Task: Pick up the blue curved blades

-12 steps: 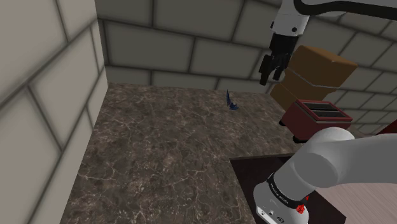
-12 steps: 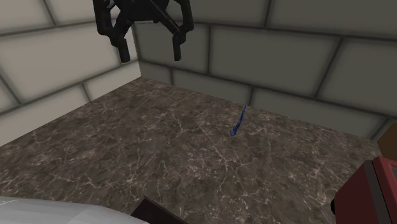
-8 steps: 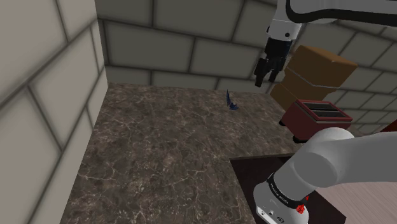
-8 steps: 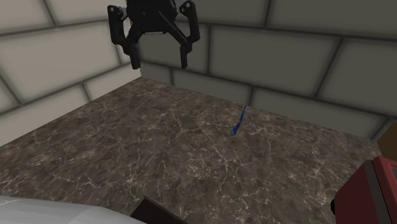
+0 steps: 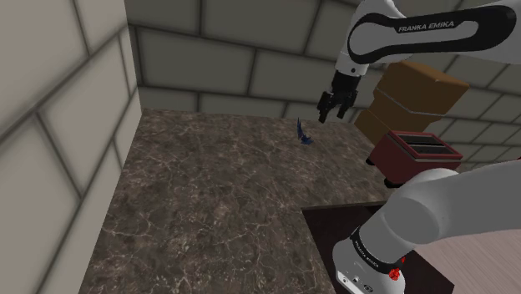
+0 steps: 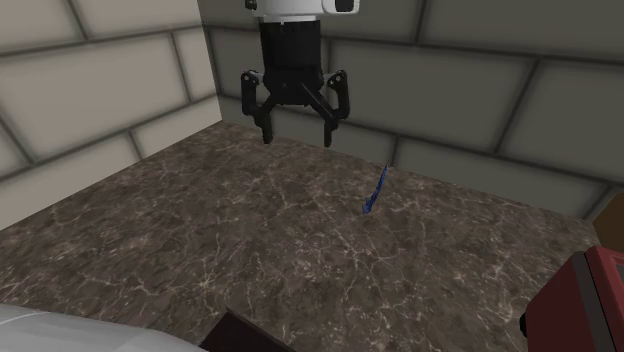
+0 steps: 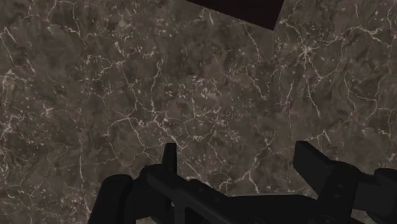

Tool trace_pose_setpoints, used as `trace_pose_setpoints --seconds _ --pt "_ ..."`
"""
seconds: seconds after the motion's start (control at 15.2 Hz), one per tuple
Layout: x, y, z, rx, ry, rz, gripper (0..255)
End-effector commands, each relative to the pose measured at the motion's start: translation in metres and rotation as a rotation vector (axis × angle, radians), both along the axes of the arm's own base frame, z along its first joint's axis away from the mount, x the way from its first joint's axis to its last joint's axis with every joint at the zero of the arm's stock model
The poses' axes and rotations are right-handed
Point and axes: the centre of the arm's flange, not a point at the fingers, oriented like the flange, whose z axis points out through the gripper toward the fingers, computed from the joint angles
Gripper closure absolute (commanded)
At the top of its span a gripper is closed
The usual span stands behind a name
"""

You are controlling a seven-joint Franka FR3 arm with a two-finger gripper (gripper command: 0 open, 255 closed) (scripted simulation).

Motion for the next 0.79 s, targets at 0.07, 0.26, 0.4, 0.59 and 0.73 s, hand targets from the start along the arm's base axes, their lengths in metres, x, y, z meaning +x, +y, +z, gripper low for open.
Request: trace_pose_setpoints --seconds 0.07,0.26,0.4,0.59,0.73 --pt "0.021 -0.018 -0.025 -0.001 -0.029 -0.039 0" --pt "0.039 -0.038 -0.052 -0.001 -0.054 -0.078 0" --pt "0.051 -0.052 -0.069 0.0 -0.07 -0.103 0" --pt "0.069 -0.072 -0.095 0.0 -0.095 -0.142 0" --pt "0.081 -0.087 -0.112 0.0 -0.111 -0.167 0"
